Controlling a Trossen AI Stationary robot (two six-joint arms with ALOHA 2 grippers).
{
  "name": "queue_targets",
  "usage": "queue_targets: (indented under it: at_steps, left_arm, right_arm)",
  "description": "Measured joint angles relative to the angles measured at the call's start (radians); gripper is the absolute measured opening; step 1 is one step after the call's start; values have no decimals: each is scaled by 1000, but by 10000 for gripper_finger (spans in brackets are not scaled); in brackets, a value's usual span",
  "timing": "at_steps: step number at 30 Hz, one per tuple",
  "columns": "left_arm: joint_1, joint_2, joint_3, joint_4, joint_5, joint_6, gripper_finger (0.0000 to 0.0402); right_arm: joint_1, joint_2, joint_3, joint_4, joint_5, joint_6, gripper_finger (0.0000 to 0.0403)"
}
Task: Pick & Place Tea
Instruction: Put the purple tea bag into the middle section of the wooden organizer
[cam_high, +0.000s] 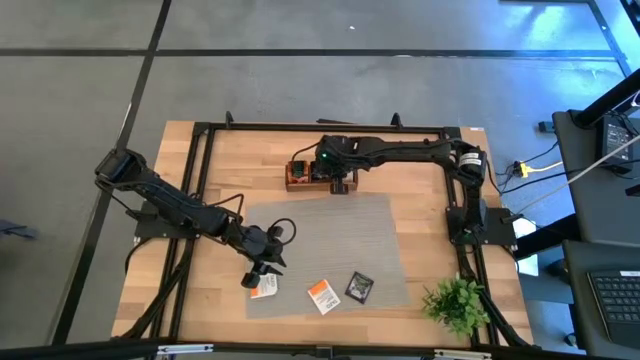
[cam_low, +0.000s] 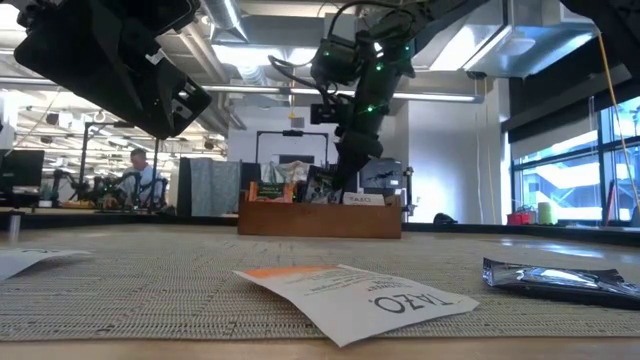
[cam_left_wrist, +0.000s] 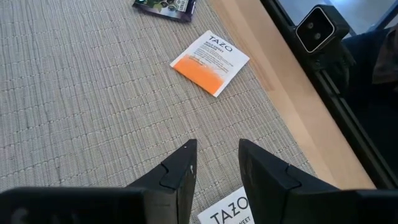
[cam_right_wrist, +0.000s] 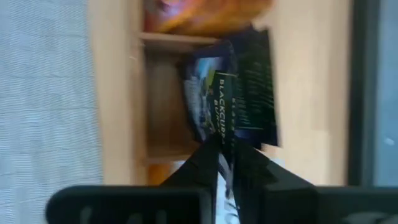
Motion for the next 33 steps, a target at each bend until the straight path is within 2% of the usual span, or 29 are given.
queue_targets:
  at_steps: [7, 16, 20, 27, 33]
  left_arm:
    - [0, 0, 0, 0, 0, 0, 116]
    - [0, 0, 0, 0, 0, 0, 116]
    - [0, 0, 0, 1, 0, 0, 116]
    - [0, 0, 0, 0, -2, 0, 116]
    - [1, 11, -1, 41, -65, 16, 116]
  right_arm:
    - [-4, 0, 0, 13, 37, 0, 66]
    - [-3, 0, 0, 41, -1, 2, 84]
    - [-3, -8, 0, 27, 41, 85, 85]
    - [54, -97, 0, -39, -147, 226, 85]
    - [157, -132, -6, -158, -316, 340, 85]
